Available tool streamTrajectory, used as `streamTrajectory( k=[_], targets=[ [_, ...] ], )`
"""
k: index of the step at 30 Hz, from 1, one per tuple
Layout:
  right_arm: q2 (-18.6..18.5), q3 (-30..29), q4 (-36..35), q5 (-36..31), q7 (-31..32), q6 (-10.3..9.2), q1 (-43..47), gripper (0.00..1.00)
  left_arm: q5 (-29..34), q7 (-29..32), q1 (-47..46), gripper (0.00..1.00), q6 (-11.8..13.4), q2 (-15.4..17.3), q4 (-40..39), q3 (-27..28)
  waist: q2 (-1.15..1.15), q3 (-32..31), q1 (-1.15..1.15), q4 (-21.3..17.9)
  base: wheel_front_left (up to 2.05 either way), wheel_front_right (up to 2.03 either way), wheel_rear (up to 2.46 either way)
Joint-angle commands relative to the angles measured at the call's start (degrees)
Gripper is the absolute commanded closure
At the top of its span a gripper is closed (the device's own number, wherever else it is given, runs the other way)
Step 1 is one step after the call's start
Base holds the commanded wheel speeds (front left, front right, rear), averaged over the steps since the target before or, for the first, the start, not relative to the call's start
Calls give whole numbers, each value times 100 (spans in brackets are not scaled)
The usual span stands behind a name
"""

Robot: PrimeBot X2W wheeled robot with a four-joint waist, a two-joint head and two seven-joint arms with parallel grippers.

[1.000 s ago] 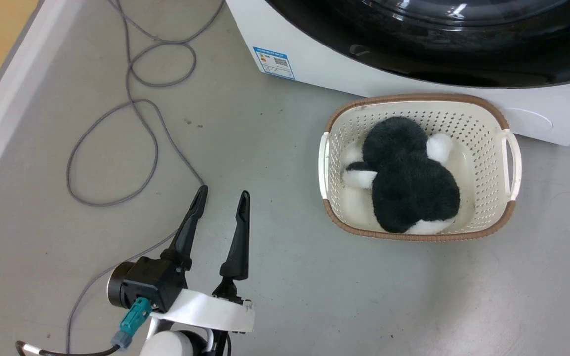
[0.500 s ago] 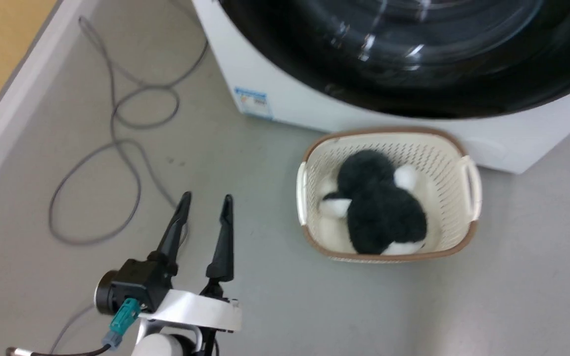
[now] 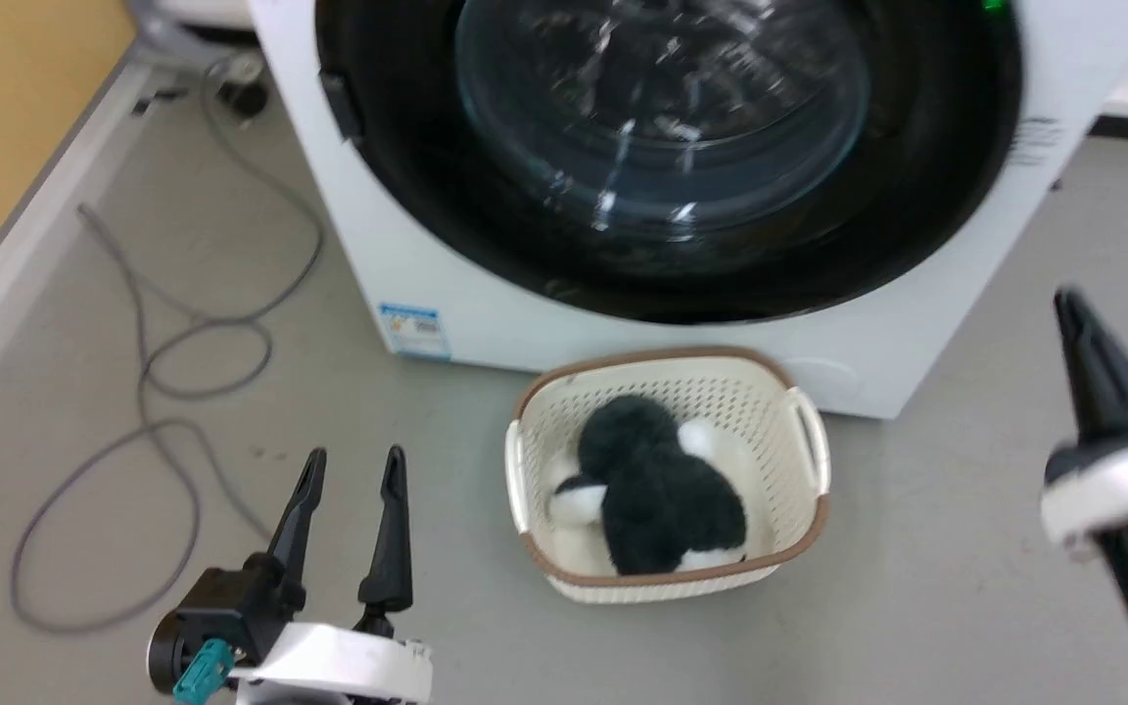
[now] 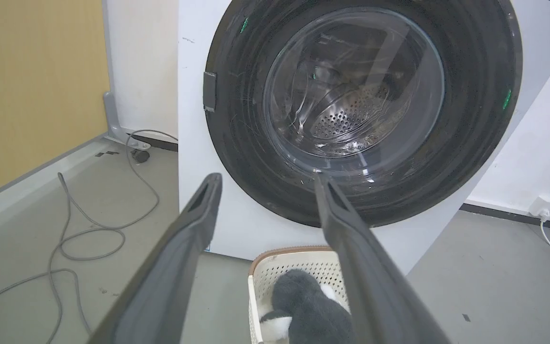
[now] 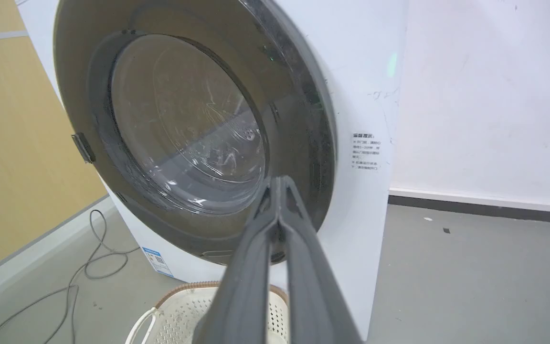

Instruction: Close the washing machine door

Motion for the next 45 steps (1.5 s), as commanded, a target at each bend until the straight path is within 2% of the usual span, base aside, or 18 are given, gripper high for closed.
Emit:
streamTrajectory(
  k=[1,7,15,16,17,18,27,37,38,45],
  targets=[
    [138,-153,-186,-186,-23,-4,285,100,-18,-25,97,0,-25,2,27,37,0,-189,0,-178,0,0,0],
    [822,-927,-1173,-1071,-24,-4,1521,100,9,-25,265,0,-75,2,179,92,0,-407,0,-301,0,0,0],
    [1452,-1183,-1888,-1938,-15,-4,2573,100,148,-25,365,0,-141,2,385,42,0,-585,0,-300,0,0,0],
    [1525,-1224,-1902,-1972,-4,-4,2663,61,174,-25,374,0,-143,2,410,26,0,-605,0,-291,0,0,0],
    [1594,-1263,-1927,-1999,-4,-4,2736,9,202,-25,385,0,-146,2,432,11,0,-626,0,-285,0,0,0],
    [1650,-1280,-1955,-2021,-5,-4,2800,0,221,-25,400,0,-146,2,448,-2,0,-642,0,-281,0,0,0],
    [1859,-1303,-2056,-2158,-16,-4,3104,0,302,-25,523,0,-14,2,531,-59,0,-768,0,-256,0,0,0],
    [1865,-1288,-2108,-2173,-20,-4,3130,0,574,-25,521,0,90,10,495,-38,0,-807,0,-220,0,0,0],
    [1848,-1290,-2067,-2119,2,0,3070,100,575,3,489,100,74,0,508,-44,0,-808,0,-219,0,0,0],
    [1857,-1279,-2060,-2149,50,0,3044,100,589,57,477,100,70,0,494,-20,0,-810,0,-239,0,0,0]
  ],
)
